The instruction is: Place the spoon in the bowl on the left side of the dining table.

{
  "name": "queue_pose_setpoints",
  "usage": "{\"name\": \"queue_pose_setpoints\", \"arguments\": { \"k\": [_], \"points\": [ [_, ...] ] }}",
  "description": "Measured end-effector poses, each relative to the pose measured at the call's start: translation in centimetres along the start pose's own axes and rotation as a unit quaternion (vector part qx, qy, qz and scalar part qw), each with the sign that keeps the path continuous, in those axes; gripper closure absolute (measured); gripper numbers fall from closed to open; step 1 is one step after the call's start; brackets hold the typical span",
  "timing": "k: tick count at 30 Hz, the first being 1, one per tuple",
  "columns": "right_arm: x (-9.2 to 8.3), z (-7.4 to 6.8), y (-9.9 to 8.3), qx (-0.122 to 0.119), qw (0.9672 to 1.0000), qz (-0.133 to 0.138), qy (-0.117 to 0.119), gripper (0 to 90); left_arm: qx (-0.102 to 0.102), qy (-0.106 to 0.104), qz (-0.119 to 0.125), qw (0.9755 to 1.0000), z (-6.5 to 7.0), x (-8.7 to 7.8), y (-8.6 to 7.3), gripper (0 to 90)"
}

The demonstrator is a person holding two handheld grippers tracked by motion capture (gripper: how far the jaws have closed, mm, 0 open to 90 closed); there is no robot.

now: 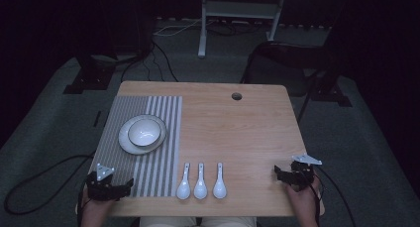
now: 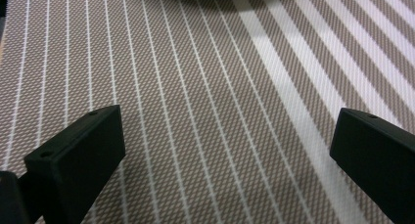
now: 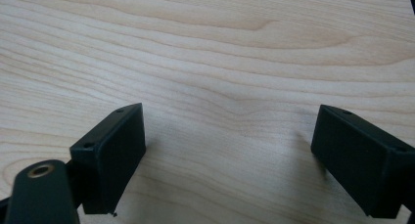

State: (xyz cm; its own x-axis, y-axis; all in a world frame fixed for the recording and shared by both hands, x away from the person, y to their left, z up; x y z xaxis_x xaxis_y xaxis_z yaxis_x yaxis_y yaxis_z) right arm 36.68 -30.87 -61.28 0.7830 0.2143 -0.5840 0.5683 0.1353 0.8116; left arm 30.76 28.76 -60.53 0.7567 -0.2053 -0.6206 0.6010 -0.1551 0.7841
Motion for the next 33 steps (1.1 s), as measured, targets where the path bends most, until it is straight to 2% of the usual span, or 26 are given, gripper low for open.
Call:
{"name": "queue_pose_setpoints", "arguments": {
  "k": [2, 3, 8, 11, 13, 15, 22, 24, 26, 30, 32, 33],
  "points": [
    [0.0, 0.0, 0.0, -0.001, 1.0, -0.001, 0.002, 11.4, -0.016, -0.008, -0.009, 0.9998, -0.3, 0.0, -0.4, 0.0],
    [0.0, 0.0, 0.0, -0.001, 1.0, -0.001, 0.002, 11.4, -0.017, -0.005, -0.01, 0.9998, -0.6, -0.2, -0.6, 0.0],
    [0.0, 0.0, 0.0, -0.003, 1.0, -0.001, 0.003, 11.5, -0.015, -0.004, 0.005, 0.9999, -1.3, -0.5, -0.4, 0.0],
    [0.0, 0.0, 0.0, -0.003, 1.0, -0.001, 0.003, 11.5, -0.01, -0.007, 0.004, 0.9999, -1.5, -0.5, -0.5, 0.0],
    [0.0, 0.0, 0.0, -0.003, 1.0, -0.001, 0.003, 11.5, -0.003, -0.014, -0.008, 0.9999, -1.6, -0.5, -0.8, 0.0],
    [0.0, 0.0, 0.0, -0.003, 1.0, -0.001, 0.003, 11.5, 0.0, -0.01, -0.013, 0.9999, -1.8, -0.5, -1.0, 0.0],
    [0.0, 0.0, 0.0, -0.003, 1.0, -0.001, 0.003, 11.5, 0.0, -0.02, -0.007, 0.9998, -2.2, -0.9, -1.2, 0.0],
    [0.0, 0.0, 0.0, -0.003, 1.0, -0.001, 0.003, 11.5, -0.003, -0.014, -0.01, 0.9999, -2.4, -1.0, -1.2, 0.0],
    [0.0, 0.0, 0.0, -0.003, 1.0, -0.001, 0.003, 11.5, -0.004, -0.004, -0.007, 1.0, -2.6, -1.1, -1.1, 0.0],
    [0.0, 0.0, 0.0, -0.003, 1.0, -0.001, 0.003, 11.5, -0.004, -0.021, -0.001, 0.9998, -2.4, -1.2, -1.1, 0.0],
    [0.0, 0.0, 0.0, -0.003, 1.0, -0.001, 0.003, 11.5, -0.002, -0.028, 0.01, 0.9996, -2.2, -1.2, -0.9, 0.0],
    [0.0, 0.0, 0.0, -0.003, 1.0, -0.001, 0.003, 11.5, 0.003, -0.023, 0.02, 0.9995, -2.2, -1.2, -0.8, 0.0]
  ]
}}
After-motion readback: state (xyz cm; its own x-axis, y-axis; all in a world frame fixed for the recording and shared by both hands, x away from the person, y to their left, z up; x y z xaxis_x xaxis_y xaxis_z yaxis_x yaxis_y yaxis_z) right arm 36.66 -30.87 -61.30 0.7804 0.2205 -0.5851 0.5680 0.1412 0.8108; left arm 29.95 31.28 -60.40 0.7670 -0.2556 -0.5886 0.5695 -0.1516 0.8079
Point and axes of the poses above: each handheld gripper's, and its own axes: x roughly forward along the jaws, y roughly out of its top, z roughly to its right, the point moved 9 cm from there along x, roughly forward along the jaws, and after that the axes turned 8 degrees about z, right-handed, at the moved point
